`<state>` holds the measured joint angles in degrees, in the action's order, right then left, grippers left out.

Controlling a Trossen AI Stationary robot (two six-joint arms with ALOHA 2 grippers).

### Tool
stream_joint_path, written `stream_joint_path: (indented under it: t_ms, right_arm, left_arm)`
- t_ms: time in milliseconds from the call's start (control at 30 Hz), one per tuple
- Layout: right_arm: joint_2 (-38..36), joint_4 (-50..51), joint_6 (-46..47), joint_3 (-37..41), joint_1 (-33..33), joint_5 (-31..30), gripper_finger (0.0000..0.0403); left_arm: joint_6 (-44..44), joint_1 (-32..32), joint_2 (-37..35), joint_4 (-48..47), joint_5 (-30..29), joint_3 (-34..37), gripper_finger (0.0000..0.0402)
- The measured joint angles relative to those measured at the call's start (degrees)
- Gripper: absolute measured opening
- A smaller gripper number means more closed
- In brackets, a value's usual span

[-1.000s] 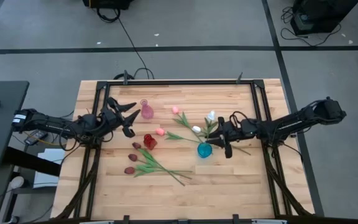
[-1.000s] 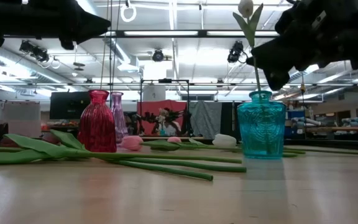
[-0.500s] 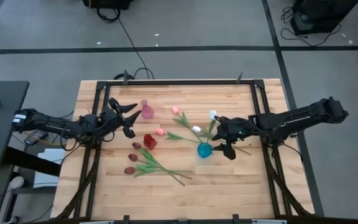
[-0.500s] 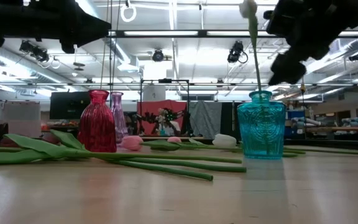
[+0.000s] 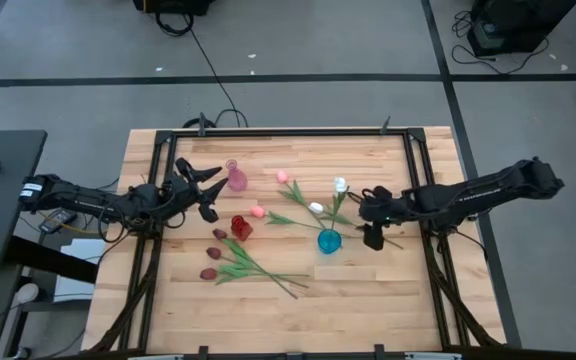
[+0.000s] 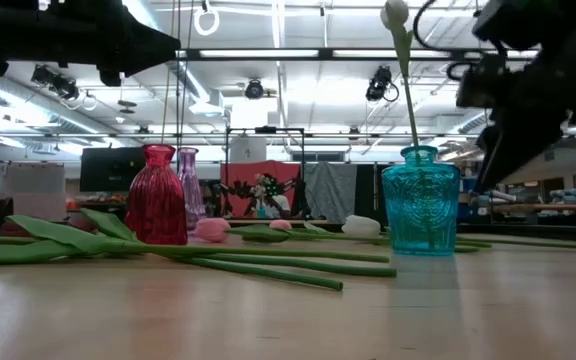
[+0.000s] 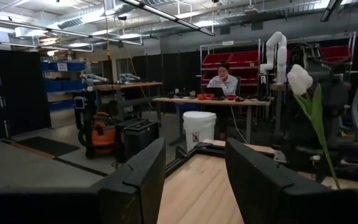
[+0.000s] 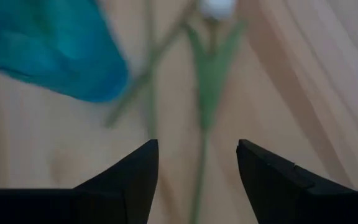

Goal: Sort flowers into vase by color
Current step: Put the white tulip into the blue vase

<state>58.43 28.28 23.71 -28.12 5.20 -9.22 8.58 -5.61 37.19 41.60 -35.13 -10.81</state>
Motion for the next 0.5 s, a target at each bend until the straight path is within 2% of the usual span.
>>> stream_joint_path:
  t_ms: [200, 500]
  right_arm:
    - [5.87, -6.56, 0.11, 2.65, -1.13, -0.64, 0.0192]
    - [14.37, -11.99, -2.45, 2.67, -2.6, -0.33, 0.014]
  left_arm:
    - [0.03, -0.01, 0.0, 0.2, 0.0, 0.0, 0.0172]
    - [0.13, -0.01, 0.0, 0.16, -0.01, 0.0, 0.0172]
